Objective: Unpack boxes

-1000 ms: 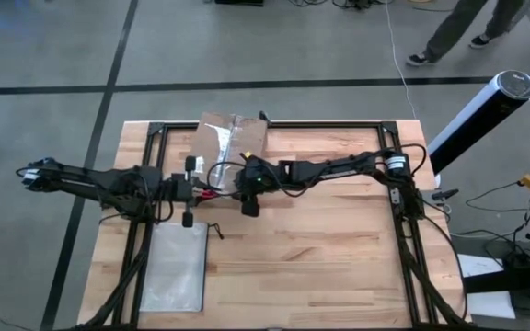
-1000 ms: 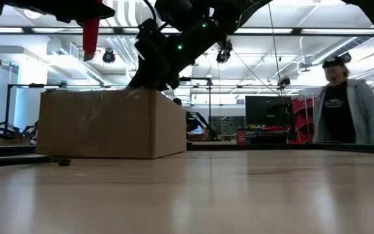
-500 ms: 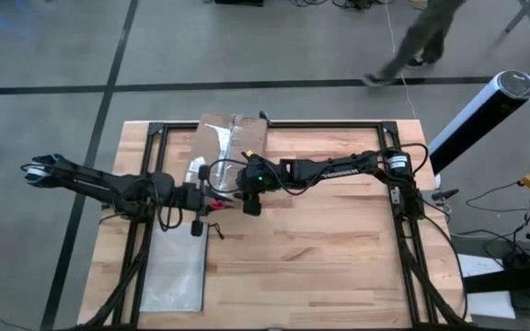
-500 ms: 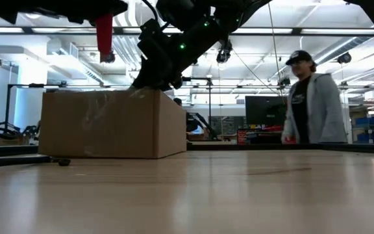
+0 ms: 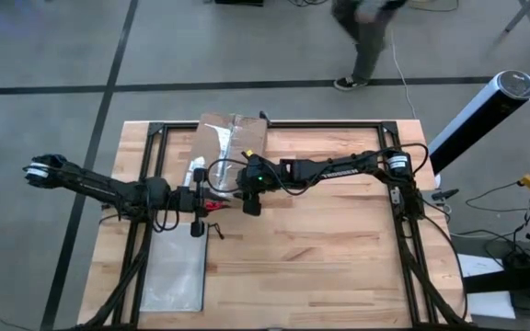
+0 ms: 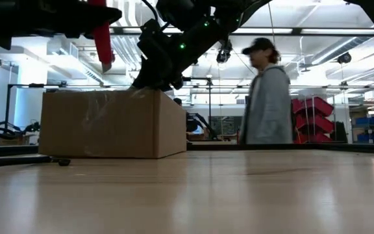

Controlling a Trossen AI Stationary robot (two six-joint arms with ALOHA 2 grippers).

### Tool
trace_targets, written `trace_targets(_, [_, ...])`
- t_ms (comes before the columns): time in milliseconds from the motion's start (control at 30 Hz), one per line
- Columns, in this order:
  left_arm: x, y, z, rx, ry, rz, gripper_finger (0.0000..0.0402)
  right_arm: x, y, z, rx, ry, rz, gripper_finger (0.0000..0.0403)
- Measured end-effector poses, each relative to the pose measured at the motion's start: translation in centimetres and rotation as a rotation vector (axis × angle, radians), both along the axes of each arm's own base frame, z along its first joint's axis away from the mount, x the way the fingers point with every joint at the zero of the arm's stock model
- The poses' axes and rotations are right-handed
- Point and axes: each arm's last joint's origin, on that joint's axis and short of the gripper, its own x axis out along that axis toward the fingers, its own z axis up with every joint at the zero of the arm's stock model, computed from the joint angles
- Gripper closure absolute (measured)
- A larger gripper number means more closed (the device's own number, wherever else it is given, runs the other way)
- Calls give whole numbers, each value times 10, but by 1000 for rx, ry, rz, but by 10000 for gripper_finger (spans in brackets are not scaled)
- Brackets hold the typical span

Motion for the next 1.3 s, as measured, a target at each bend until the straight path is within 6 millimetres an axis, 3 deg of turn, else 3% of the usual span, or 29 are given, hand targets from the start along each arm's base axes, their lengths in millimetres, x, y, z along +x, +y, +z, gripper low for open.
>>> trace_targets(1300, [22, 11, -26, 10, 47, 48, 370, 0, 1, 0, 23, -3, 17, 204])
